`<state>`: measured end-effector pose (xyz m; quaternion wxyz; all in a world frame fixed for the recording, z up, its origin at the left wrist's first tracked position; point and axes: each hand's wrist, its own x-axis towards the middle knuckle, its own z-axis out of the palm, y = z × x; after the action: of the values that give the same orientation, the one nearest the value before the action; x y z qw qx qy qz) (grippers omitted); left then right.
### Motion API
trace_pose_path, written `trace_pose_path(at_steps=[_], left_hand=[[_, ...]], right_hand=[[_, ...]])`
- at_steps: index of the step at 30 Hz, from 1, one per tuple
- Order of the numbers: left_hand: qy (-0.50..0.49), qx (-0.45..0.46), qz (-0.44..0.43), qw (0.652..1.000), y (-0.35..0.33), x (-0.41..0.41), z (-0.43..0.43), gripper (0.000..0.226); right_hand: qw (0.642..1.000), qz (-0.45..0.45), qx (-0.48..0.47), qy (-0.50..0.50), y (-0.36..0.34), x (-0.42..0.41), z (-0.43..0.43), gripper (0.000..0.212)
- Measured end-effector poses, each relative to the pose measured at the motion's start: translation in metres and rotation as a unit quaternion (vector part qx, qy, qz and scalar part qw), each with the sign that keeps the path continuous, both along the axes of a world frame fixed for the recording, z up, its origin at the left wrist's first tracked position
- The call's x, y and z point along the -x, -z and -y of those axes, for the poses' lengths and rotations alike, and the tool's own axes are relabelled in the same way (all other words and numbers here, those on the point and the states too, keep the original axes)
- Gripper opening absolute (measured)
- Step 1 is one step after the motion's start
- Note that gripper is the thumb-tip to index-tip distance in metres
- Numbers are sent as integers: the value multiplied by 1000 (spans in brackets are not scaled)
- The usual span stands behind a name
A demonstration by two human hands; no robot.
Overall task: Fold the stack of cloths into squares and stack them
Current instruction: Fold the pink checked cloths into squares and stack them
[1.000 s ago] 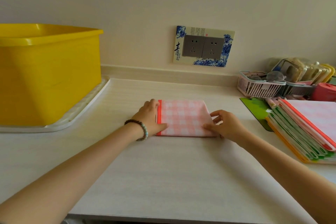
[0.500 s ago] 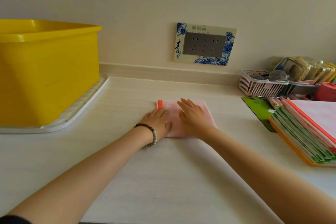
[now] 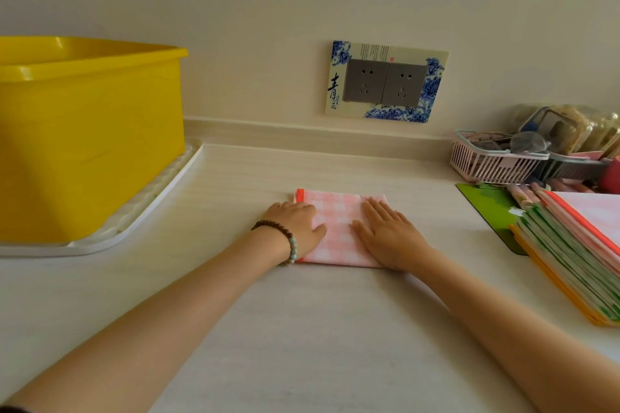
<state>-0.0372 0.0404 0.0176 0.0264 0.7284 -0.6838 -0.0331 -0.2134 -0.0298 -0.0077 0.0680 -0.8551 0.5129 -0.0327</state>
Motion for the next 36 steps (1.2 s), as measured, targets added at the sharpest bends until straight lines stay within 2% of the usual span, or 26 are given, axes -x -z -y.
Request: trace_pose_path(at_steps=[3,8,11,15,18,21,30,36], left_hand=[[-12,56,-14,998,-8,2,20,44],[2,-16,-48,999,11,-4,46,52],[0,-15,-67,998,18,-6,48,52],[0,-14,-61,998,21,-6,50,53],[1,-13,-54,998,22,-5,50,53],[3,-4,-59,998,22,-6,50,53],[-3,-3,-69,998,22,-6,48,53],[-2,-7,-76,997,21,-6,46,53]], right_hand=[[1000,7,-2,-3,1,-1,1,64],[1000,10,-6,-6,0,-1,0,64],[1000,10,2,-5,-4,-1,0,62],[999,23,33,-22,-19,-16,10,48],[998,45,30,-45,-24,-41,24,47],[998,23,13,-56,-14,-53,34,47],[999,16,24,-23,0,-29,43,60],[999,32,-9,2,0,-1,49,66]])
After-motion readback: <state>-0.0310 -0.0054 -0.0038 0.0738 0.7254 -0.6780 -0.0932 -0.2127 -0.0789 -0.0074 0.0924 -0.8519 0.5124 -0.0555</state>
